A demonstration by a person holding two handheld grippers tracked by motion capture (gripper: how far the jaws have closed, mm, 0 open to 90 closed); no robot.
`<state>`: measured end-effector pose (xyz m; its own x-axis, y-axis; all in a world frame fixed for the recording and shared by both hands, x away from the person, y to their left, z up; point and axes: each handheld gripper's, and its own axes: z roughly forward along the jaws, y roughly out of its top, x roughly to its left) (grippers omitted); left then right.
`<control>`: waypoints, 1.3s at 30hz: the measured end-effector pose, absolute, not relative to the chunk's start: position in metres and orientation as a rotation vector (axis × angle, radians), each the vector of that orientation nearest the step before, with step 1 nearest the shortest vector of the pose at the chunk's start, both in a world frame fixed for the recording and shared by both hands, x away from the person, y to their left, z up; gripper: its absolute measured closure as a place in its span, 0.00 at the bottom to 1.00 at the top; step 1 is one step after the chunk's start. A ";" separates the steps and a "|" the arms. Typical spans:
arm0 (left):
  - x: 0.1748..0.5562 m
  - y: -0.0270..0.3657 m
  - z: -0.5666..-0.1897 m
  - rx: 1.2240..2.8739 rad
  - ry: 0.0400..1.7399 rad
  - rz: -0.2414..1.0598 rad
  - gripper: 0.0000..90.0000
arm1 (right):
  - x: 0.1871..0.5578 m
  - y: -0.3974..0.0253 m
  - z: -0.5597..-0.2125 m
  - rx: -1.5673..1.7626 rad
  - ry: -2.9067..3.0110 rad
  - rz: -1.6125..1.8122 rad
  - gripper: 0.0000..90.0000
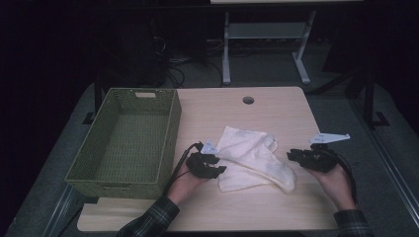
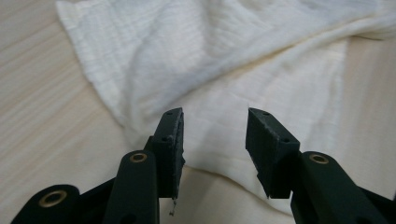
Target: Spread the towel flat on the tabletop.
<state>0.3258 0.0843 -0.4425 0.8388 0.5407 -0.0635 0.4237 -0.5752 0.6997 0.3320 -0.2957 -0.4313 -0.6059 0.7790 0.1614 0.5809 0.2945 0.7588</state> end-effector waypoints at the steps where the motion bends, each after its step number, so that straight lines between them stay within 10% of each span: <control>1: 0.322 0.085 -0.443 2.262 0.690 0.200 0.62 | 0.336 -0.295 -0.432 1.252 2.320 1.207 0.80; 18: 0.291 0.068 -0.458 2.333 0.569 0.163 0.60 | 0.411 -0.268 -0.457 1.374 2.362 1.079 0.76; 30: 0.291 0.066 -0.460 2.389 0.558 0.219 0.96 | 0.407 -0.266 -0.469 1.367 2.385 1.030 0.91; 39: 0.290 0.079 -0.448 2.341 0.587 0.179 0.98 | 0.412 -0.269 -0.456 1.327 2.341 1.019 0.97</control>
